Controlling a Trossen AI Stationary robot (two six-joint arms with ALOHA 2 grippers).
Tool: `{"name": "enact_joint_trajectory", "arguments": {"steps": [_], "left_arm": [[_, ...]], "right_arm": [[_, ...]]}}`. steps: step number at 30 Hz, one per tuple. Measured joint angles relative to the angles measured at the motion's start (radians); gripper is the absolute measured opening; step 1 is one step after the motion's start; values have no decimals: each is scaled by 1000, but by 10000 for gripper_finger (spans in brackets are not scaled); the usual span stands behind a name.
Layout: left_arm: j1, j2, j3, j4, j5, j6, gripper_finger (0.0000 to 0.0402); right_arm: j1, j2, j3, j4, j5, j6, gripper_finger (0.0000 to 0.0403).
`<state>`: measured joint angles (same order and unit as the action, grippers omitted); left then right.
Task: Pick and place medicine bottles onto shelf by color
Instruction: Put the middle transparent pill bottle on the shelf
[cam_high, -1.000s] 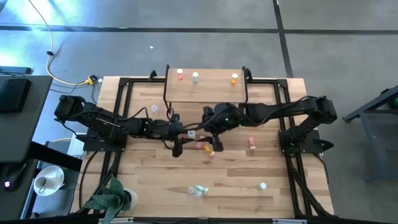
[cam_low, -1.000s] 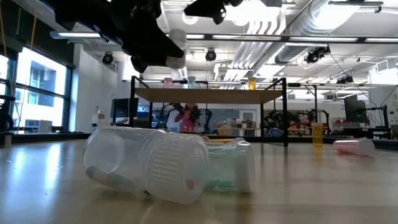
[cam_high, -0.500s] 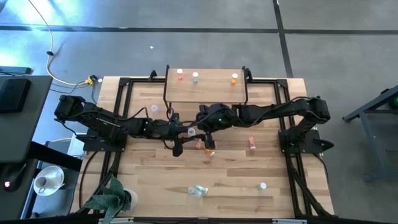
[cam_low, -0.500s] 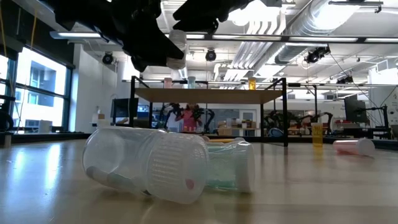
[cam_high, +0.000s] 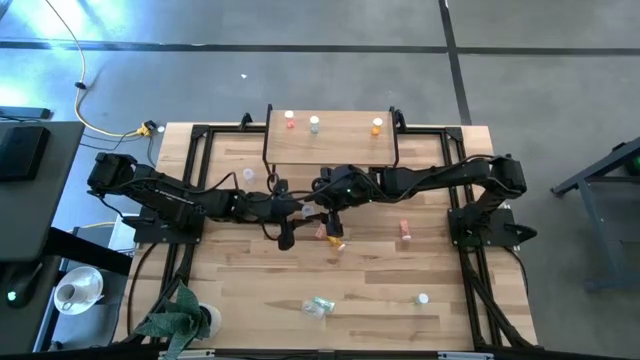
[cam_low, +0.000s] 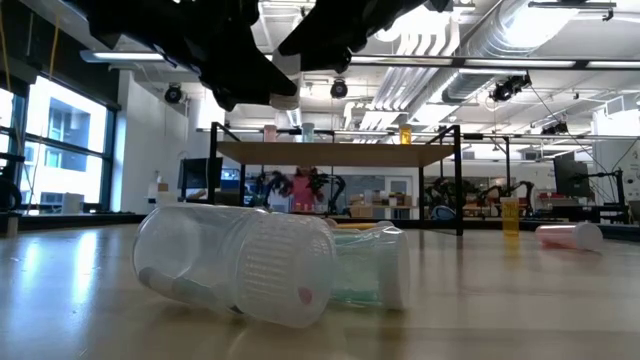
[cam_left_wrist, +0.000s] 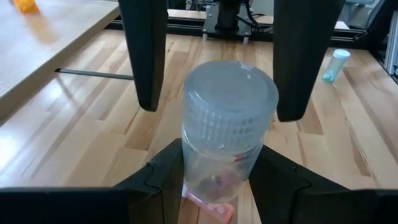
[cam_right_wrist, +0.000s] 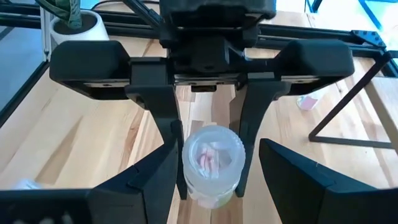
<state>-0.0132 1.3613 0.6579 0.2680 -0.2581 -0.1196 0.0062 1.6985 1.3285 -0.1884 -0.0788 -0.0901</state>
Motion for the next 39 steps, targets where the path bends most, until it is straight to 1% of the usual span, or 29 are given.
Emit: {"name": "enact_joint_trajectory", "arguments": {"steps": [5, 16, 19, 24, 26, 31, 36, 39], "left_arm": [[0, 0, 0, 5, -1, 0, 140], [0, 0, 0, 15, -15, 19, 140], [0, 0, 0, 16, -15, 18, 143], [0, 0, 0, 16, -34, 0, 166], [-1, 0, 0, 13, -64, -15, 180], [-1, 0, 0, 10, -74, -17, 215], [-1, 0, 0, 7, -69, -33, 244], [-1, -5, 0, 8, -68, -42, 249]], "right_arm": [[0, 0, 0, -3, -5, 8, 203], [0, 0, 0, -7, -6, 11, 133], [0, 0, 0, -9, -6, 11, 122], [0, 0, 0, -9, -6, 11, 122], [0, 0, 0, -9, -5, 11, 122], [1, -7, 0, -13, 1, 11, 121], [1, -56, 0, -38, 12, 12, 121], [1, -107, 0, -68, 63, 12, 121]]}}
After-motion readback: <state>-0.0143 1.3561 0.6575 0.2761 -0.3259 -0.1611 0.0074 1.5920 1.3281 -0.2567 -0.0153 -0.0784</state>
